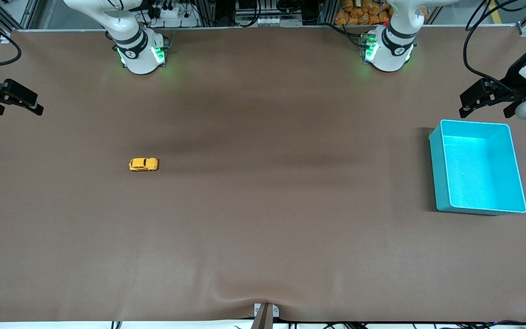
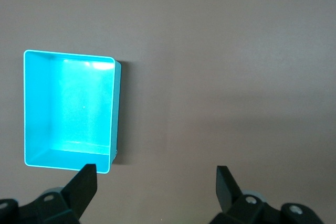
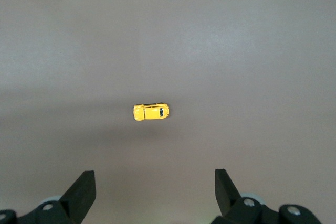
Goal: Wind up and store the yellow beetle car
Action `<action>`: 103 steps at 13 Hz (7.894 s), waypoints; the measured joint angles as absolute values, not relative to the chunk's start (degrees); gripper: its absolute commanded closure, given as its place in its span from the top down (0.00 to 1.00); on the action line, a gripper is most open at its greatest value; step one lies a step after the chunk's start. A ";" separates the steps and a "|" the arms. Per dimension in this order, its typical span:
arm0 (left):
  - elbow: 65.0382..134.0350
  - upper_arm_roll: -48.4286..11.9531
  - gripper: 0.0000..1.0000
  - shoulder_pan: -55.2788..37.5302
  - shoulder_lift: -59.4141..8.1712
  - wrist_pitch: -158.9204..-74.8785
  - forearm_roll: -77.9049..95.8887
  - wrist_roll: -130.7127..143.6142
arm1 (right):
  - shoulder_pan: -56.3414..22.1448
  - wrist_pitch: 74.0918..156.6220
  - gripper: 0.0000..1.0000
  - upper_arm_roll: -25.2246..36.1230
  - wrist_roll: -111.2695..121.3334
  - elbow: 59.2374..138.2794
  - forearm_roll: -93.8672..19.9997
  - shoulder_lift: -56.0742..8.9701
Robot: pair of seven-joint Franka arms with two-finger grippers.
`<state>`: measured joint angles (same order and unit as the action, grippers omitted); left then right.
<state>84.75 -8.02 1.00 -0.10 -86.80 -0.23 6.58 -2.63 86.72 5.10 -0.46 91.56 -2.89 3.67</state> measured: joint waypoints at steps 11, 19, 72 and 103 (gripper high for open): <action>84.81 -8.02 1.00 0.97 -0.10 -86.73 -0.23 6.58 | -2.18 86.67 1.00 4.39 3.35 92.50 -1.34 3.67; 84.81 -8.07 1.00 0.94 -0.10 -86.73 -0.23 6.59 | -2.24 84.96 1.00 -0.31 9.12 96.51 -1.42 1.83; 86.11 -7.84 1.00 1.83 -1.06 -87.32 -0.55 6.60 | 0.33 145.52 0.42 -9.85 65.79 134.18 14.72 -18.04; 86.20 -4.47 1.00 -1.47 -1.70 -87.31 -3.35 6.81 | 14.74 145.52 0.42 -9.73 79.67 133.48 14.72 -18.70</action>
